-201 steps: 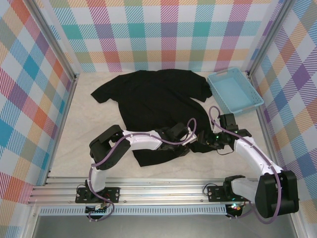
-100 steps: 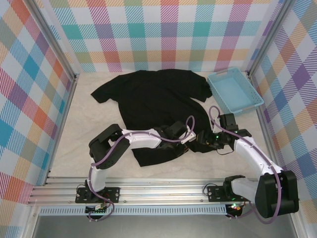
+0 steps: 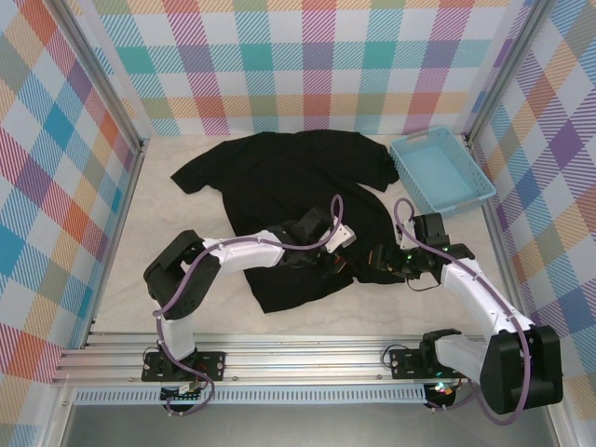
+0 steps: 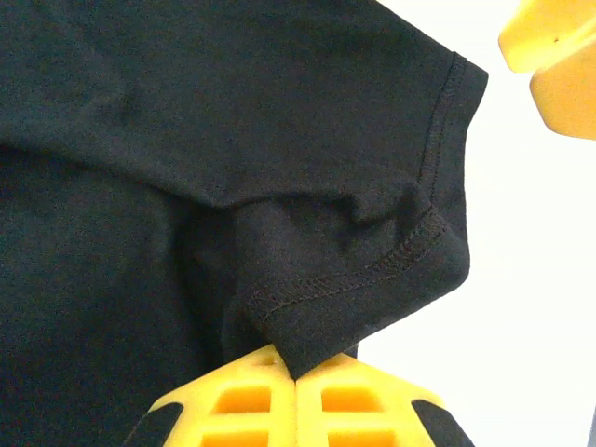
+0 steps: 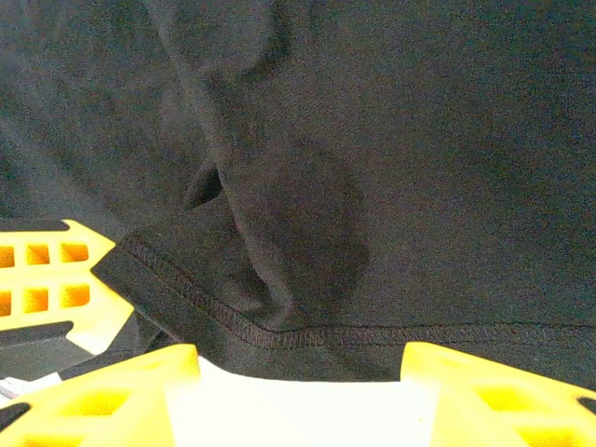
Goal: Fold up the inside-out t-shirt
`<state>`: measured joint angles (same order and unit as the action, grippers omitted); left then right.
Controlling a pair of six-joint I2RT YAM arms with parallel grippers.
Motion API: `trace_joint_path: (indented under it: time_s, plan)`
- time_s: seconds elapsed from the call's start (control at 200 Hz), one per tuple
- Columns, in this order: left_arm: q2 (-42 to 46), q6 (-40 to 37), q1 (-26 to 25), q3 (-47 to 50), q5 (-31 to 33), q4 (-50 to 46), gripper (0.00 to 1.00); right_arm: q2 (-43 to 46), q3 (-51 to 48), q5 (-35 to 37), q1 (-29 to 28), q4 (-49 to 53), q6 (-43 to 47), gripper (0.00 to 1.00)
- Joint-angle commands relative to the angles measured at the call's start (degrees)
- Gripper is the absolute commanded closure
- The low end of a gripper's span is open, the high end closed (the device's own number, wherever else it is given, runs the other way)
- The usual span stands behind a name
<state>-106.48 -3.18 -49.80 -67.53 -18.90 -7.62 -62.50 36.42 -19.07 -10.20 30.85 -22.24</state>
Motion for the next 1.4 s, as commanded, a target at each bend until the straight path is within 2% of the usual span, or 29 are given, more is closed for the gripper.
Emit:
trace_joint_path:
  time_s: [0.0,0.12,0.2,0.305,0.415,0.57,0.71,0.92,1.03,1.165,1.395]
  plan:
    - [3.2,1.7,1.4,1.0,0.0,-1.1,1.00,1.4,0.0,-3.9,-0.3,-2.0,0.7,0.41]
    - [8.8,5.7,3.2,2.3,6.4,0.9,1.00,4.9,-0.6,-8.0,-1.4,-5.2,1.5,0.42]
    - [13.7,8.7,4.7,3.5,10.8,1.8,1.00,7.8,-0.9,-9.3,-4.3,-7.3,3.6,0.45]
    - [16.9,10.6,6.4,2.4,10.3,0.7,1.00,10.4,-3.0,-6.4,-12.2,-13.8,5.2,0.51]
    - [17.5,11.8,7.4,-0.3,9.7,-2.0,1.00,8.5,-5.2,-0.2,-21.3,-22.4,5.8,0.55]
    - [17.8,11.9,7.7,-4.2,9.9,-5.3,1.00,-0.5,-7.8,9.4,-30.8,-39.6,10.1,0.68]
    - [18.6,11.0,8.0,-6.1,10.7,-7.8,1.00,-11.0,-9.0,14.2,-32.5,-54.8,9.7,0.73]
    - [21.6,11.9,9.5,-6.1,10.4,-9.4,1.00,-29.8,-5.2,20.6,-33.8,-71.3,7.1,0.79]
    - [22.4,13.1,10.4,-6.4,10.3,-9.7,1.00,-36.4,-1.2,26.5,-36.3,-72.4,9.8,0.81]
    - [23.4,13.1,11.3,-7.1,10.0,-10.4,1.00,-41.2,0.6,29.9,-36.6,-74.3,8.6,0.81]
    - [25.3,14.7,11.5,-7.5,6.1,-9.4,1.00,-45.7,9.1,34.2,-36.1,-64.1,5.1,0.82]
